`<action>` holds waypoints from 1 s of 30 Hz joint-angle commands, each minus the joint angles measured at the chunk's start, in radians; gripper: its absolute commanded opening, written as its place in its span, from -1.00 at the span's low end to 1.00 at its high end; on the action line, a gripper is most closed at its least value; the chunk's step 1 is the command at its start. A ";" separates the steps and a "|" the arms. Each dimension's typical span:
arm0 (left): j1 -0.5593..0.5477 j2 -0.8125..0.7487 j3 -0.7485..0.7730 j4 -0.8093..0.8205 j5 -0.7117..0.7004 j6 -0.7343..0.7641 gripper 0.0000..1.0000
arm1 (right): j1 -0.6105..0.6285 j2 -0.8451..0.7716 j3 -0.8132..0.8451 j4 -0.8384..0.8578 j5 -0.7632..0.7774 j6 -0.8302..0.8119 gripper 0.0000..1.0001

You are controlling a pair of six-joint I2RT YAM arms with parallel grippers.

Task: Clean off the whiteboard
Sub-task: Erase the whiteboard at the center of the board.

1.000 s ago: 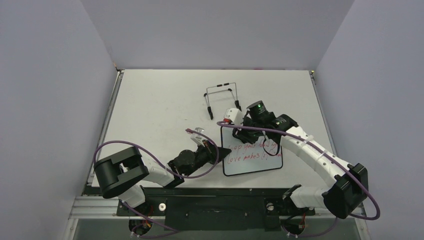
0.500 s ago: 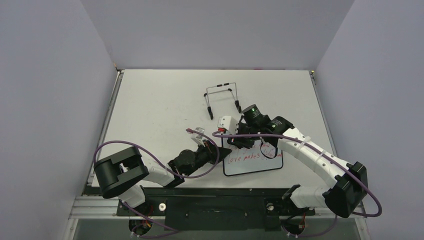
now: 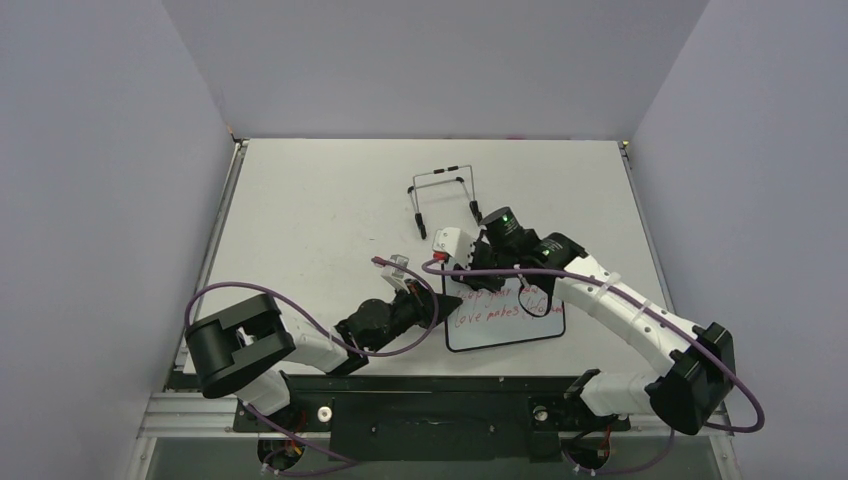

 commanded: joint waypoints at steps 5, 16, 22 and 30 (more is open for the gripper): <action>0.001 -0.056 0.029 0.105 0.049 0.042 -1.00 | -0.112 -0.120 -0.120 0.044 -0.062 -0.049 -1.00; 0.001 -0.044 0.033 0.120 0.062 0.027 -1.00 | 0.010 -0.016 0.001 0.007 -0.059 -0.044 -1.00; 0.001 -0.050 0.032 0.119 0.061 0.028 -1.00 | -0.044 -0.083 -0.077 0.018 -0.109 -0.070 -1.00; 0.001 -0.034 0.040 0.130 0.070 0.021 -1.00 | -0.112 -0.004 0.037 0.117 0.022 0.099 -1.00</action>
